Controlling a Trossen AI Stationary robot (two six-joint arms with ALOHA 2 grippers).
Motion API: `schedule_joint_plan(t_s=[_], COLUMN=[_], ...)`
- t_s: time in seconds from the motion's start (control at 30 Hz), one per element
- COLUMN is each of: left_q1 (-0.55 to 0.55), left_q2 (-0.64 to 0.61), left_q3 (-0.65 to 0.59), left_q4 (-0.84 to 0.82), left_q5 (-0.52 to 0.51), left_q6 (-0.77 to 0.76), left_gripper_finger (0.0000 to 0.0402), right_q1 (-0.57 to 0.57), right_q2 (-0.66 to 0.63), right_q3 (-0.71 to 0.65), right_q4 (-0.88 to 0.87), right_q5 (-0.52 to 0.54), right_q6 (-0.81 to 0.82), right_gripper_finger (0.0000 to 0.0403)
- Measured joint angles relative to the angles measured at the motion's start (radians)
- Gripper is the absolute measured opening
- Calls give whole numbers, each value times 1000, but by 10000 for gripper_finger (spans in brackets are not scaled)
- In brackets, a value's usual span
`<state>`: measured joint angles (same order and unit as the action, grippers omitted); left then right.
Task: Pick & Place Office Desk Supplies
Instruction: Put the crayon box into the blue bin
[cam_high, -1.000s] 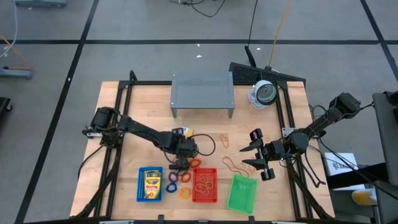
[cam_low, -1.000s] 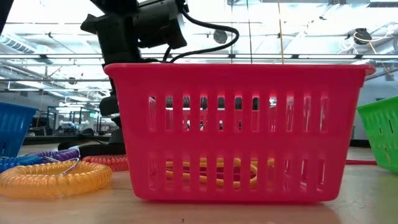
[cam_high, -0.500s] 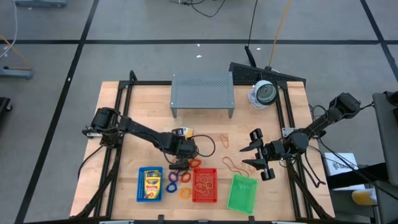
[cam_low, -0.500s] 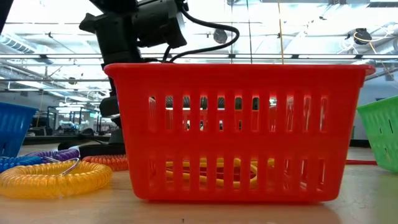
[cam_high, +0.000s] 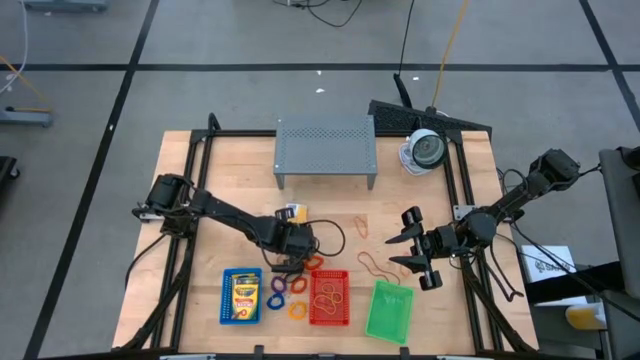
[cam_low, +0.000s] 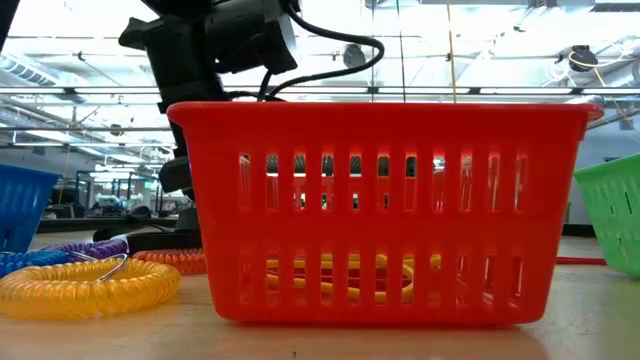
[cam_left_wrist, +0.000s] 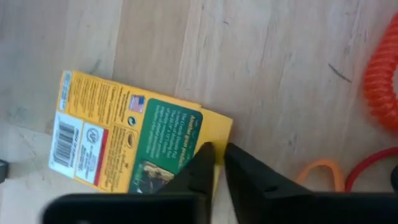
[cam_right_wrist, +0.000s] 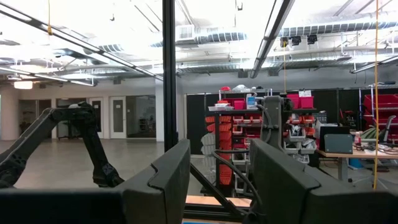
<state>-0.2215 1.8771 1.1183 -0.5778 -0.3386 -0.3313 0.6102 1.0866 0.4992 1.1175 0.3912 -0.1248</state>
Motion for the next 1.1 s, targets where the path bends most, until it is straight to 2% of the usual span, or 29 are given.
schedule_joint_plan(t_s=[0.1, 0.63, 0.97, 1.1], left_q1=[-5, -18, -69, -92], left_q2=[0, 0, 0, 0], left_q3=[0, 15, 165, 251], left_q4=[1, -11, -167, -281], left_q5=[-5, -3, -3, -47], left_q6=[0, -45, -45, -53], left_gripper_finger=[8, 3, 2, 2], right_q1=[0, 0, 0, 0], right_q2=[0, 0, 0, 0], right_q3=[0, 0, 0, 0], right_q4=[0, 0, 0, 0], right_q5=[0, 0, 0, 0], right_q6=[0, 0, 0, 0], right_gripper_finger=[155, 155, 155, 155])
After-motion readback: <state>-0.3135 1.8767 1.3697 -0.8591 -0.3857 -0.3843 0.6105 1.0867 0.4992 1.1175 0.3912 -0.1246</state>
